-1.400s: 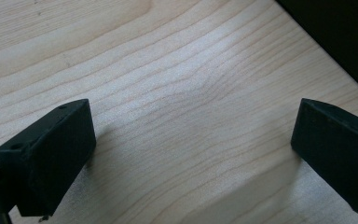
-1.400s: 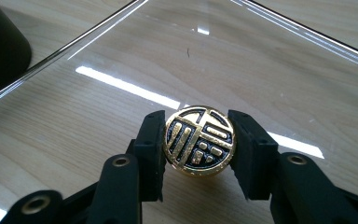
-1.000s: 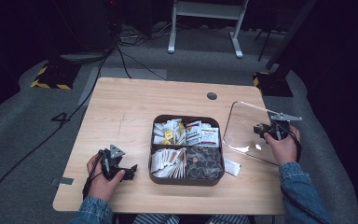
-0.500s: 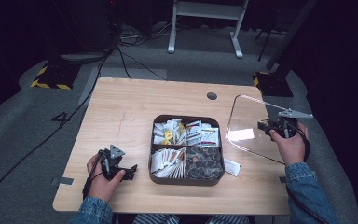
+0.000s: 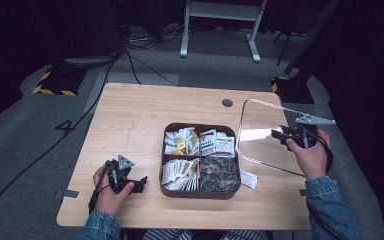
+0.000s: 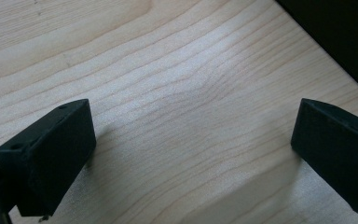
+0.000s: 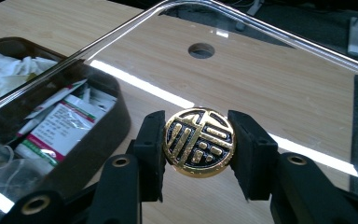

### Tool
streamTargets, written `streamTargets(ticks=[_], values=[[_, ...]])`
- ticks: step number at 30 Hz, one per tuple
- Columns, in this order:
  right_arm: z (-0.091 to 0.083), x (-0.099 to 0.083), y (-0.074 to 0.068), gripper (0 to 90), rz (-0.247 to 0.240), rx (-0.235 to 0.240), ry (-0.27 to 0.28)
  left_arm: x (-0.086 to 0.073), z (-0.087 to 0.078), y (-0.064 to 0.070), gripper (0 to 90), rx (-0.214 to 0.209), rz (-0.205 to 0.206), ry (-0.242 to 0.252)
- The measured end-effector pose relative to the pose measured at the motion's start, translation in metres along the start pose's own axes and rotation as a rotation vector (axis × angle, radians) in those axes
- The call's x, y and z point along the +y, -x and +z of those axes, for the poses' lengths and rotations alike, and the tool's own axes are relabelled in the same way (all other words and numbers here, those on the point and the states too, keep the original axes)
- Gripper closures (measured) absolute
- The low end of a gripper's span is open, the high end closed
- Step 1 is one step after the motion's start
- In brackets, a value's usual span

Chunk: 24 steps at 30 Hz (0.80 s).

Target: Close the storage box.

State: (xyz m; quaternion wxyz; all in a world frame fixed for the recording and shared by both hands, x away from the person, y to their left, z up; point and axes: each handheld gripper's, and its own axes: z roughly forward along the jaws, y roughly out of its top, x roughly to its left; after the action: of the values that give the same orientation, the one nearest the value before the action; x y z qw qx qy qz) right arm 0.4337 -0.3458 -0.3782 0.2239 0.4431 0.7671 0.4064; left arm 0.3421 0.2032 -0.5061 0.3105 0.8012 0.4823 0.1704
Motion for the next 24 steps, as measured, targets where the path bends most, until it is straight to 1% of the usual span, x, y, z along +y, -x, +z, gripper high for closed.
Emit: streamTargets(ticks=[8, 9, 10, 15, 16, 17, 18, 19, 20, 21, 22, 24], values=[[-0.002, 0.013, -0.030, 59.2, -0.024, 0.063, 0.003, 0.000, 0.000, 0.000, 0.1, 0.000, 0.000, 0.000], [-0.002, 0.013, -0.030, 59.2, -0.024, 0.063, 0.003, 0.000, 0.000, 0.000, 0.1, 0.000, 0.000, 0.000], [-0.001, 0.017, -0.038, 59.2, -0.037, 0.080, 0.003, 0.000, 0.000, 0.000, 0.1, 0.000, 0.000, 0.000], [0.001, 0.023, -0.057, 59.2, -0.060, 0.112, -0.011, 0.000, 0.000, 0.000, 0.1, 0.000, 0.000, 0.000], [0.001, 0.023, -0.057, 59.2, -0.060, 0.112, -0.011, 0.000, 0.000, 0.000, 0.1, 0.000, 0.000, 0.000], [0.002, 0.026, -0.064, 59.2, -0.065, 0.126, -0.010, 0.000, 0.000, 0.000, 0.1, -0.001, 0.000, 0.000], [0.003, 0.027, -0.068, 59.2, -0.064, 0.135, -0.013, 0.000, 0.000, 0.000, 0.1, -0.001, 0.000, 0.000], [0.003, 0.027, -0.068, 59.2, -0.064, 0.135, -0.013, 0.000, 0.000, 0.000, 0.1, -0.001, 0.000, 0.000], [0.005, 0.029, -0.075, 59.1, -0.073, 0.147, -0.013, 0.000, 0.000, 0.000, 0.0, -0.001, -0.001, -0.002], [0.005, 0.029, -0.075, 59.1, -0.073, 0.147, -0.013, 0.000, 0.000, 0.000, 0.0, -0.001, 0.000, -0.002], [0.008, 0.031, -0.083, 59.2, -0.087, 0.161, -0.016, 0.001, 0.000, 0.000, 0.0, 0.000, -0.001, -0.001], [0.009, 0.032, -0.086, 59.2, -0.092, 0.165, -0.016, 0.001, 0.000, 0.000, 0.0, 0.001, -0.001, -0.001]])
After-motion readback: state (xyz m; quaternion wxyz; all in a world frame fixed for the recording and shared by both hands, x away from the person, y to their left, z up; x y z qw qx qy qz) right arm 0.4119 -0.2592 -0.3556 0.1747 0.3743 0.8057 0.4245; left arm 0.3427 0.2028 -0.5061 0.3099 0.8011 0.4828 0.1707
